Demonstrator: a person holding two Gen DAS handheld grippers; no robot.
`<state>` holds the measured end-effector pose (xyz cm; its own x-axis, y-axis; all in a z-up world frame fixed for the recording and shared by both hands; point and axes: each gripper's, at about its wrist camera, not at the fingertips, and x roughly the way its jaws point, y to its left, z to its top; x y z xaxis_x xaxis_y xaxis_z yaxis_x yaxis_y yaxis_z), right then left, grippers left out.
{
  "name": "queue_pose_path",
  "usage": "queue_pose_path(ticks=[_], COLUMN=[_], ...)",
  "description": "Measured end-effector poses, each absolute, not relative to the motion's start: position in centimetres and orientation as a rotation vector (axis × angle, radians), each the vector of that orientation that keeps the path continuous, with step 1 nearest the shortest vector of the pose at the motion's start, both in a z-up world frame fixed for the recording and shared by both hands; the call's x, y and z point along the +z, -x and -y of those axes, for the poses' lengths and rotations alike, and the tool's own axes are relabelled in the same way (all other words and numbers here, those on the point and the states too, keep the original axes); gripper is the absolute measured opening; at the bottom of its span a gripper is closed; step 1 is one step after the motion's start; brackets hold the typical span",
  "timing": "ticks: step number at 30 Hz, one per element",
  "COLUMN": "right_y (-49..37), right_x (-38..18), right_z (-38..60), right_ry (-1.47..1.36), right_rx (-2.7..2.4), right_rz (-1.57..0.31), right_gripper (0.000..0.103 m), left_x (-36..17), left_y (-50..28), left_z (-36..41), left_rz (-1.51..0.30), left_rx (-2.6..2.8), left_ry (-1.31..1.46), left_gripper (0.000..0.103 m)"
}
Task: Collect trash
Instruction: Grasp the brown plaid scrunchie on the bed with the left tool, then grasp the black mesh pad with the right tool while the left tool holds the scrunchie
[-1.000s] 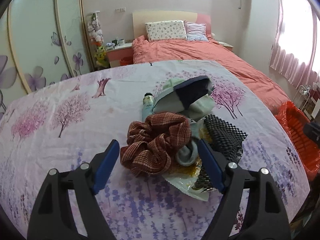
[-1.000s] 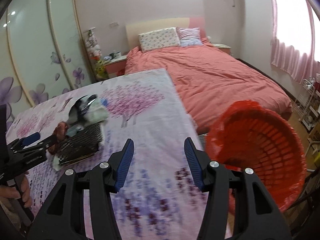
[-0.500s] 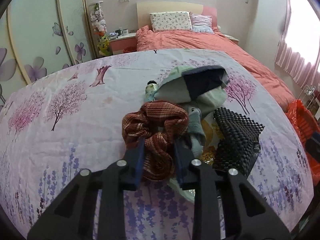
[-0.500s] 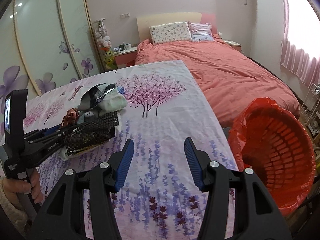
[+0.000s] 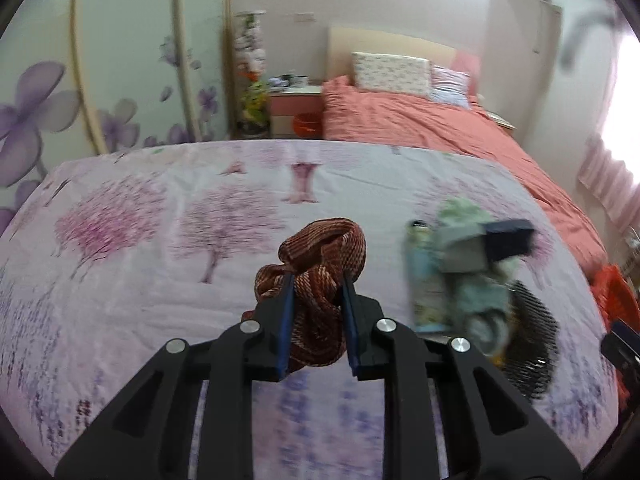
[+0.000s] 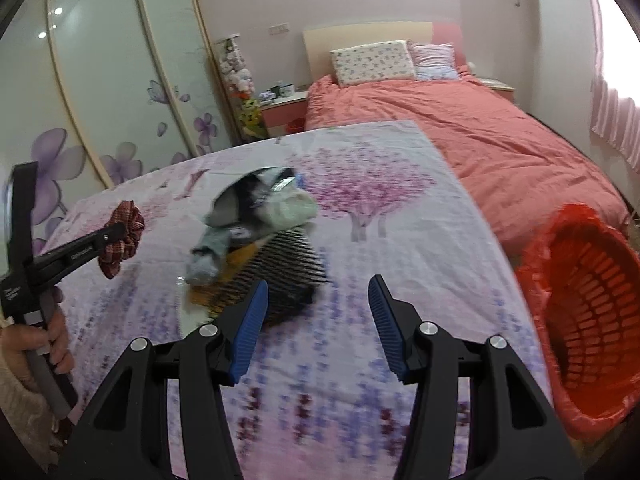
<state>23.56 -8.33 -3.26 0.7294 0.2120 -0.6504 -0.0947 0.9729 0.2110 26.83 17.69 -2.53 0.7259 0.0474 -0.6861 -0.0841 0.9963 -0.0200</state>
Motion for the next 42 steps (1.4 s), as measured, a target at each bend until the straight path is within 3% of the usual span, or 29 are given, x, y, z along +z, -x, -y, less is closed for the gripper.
queue_pose_path(ticks=[11,13,16,19,31,42], right_y=[-25.7,-25.9,-26.1,-26.4,-26.4,-28.7], right_x=[-4.7,-5.2,-5.8,-6.1,-4.4,-7.9], right_z=[2.8,2.5,3.7,5.5,11.3,13.6], right_ry=[-0.086,-0.029,-0.016,-0.02,-0.221,-0.194], right_rx=[0.191,0.151,0.12,0.057,-0.058,-0.148], right_rz=[-0.798,-0.81,-0.831,-0.818,-0.682,-0.818], right_gripper=[0.052,0.042,0.014,0.007,0.005,0.005], left_x=[-7.1,-7.5,-7.7,-7.8,-8.0,-8.1], left_y=[-29.1,-29.3,-29.5,-29.7,-29.9,-29.8], left_z=[-18.6,-18.5,-19.1,-19.4,-18.5,-18.6], left_rz=[-0.859,-0.876,-0.877,-0.879,-0.896,-0.894], left_rx=[0.136,0.135,0.12,0.112,0.113,0.097], left_ry=[0.051,0.049,0.088,0.108,0.063,0.075], left_gripper=[0.029,0.029,0.029,0.029,0.037,0.041])
